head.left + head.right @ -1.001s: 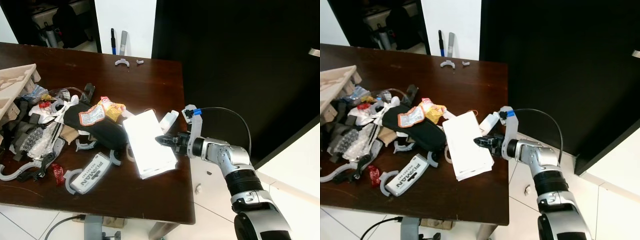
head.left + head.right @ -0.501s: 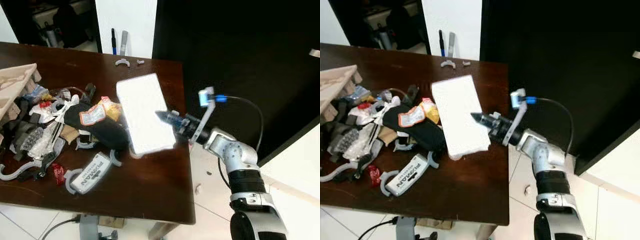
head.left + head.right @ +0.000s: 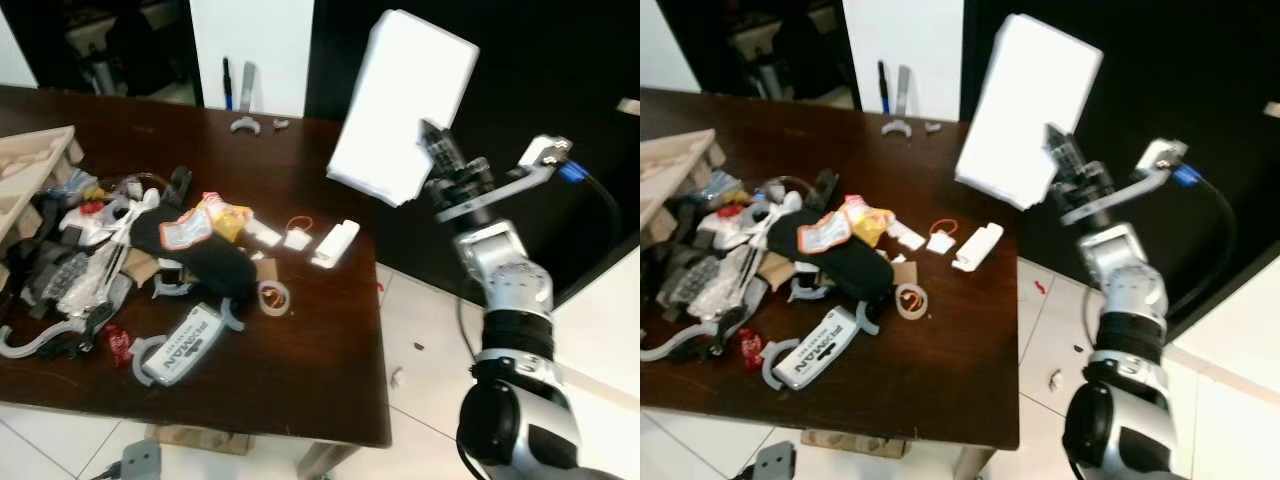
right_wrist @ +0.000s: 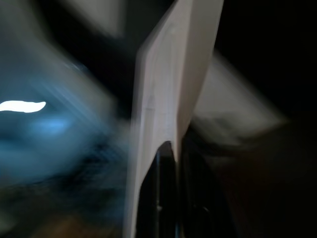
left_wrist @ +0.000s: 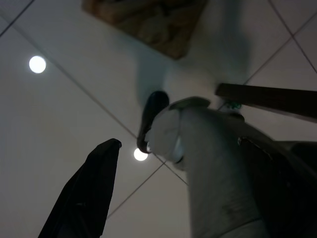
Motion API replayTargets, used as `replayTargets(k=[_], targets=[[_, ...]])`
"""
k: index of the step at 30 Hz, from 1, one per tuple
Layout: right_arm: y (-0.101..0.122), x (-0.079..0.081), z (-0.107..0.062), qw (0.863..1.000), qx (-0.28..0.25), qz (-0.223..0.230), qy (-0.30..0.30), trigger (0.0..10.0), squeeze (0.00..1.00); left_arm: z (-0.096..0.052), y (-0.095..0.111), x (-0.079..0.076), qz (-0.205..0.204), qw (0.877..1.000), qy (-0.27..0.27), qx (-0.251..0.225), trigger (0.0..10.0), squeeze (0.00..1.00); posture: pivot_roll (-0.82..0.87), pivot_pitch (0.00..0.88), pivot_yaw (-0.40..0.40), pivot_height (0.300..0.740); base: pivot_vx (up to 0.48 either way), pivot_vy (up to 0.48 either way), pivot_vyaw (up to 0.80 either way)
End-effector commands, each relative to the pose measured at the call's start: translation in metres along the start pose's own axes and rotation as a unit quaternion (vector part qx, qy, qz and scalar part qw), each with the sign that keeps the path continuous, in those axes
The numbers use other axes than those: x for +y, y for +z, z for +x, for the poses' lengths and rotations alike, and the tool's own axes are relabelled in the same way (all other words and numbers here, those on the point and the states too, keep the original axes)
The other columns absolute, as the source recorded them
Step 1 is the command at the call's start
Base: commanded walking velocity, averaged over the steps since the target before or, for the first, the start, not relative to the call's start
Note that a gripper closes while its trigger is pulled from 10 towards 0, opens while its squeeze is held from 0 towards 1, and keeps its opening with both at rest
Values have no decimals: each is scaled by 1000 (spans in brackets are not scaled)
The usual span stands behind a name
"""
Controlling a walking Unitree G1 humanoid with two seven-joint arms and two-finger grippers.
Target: Picking trash to rubbish bin
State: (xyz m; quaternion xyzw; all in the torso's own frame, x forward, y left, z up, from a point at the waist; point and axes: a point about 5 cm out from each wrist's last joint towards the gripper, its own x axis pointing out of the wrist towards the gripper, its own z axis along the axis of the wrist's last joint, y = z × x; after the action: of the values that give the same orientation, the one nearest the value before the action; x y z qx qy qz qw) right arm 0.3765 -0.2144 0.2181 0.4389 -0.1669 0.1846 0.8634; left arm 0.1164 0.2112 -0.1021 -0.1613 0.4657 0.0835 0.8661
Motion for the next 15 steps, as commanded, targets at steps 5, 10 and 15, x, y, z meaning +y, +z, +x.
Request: replayTargets(k=[5,10,15], targets=[[22,-68,-42,936,34,-195,-291,10000,0,-17,-33,30,-47,996,65,48,10000,0,151,110,-81,740,0,0,0],[22,-113,-105,825,147,-336,-430,10000,0,-33,-42,61,-82,985,145,38,10000,0,167,118,-92,740,0,0,0],[17,-135,-158,750,208,-378,-502,10000,0,-54,-40,100,-114,962,247,7,10000,0,189,135,-106,740,0,0,0]])
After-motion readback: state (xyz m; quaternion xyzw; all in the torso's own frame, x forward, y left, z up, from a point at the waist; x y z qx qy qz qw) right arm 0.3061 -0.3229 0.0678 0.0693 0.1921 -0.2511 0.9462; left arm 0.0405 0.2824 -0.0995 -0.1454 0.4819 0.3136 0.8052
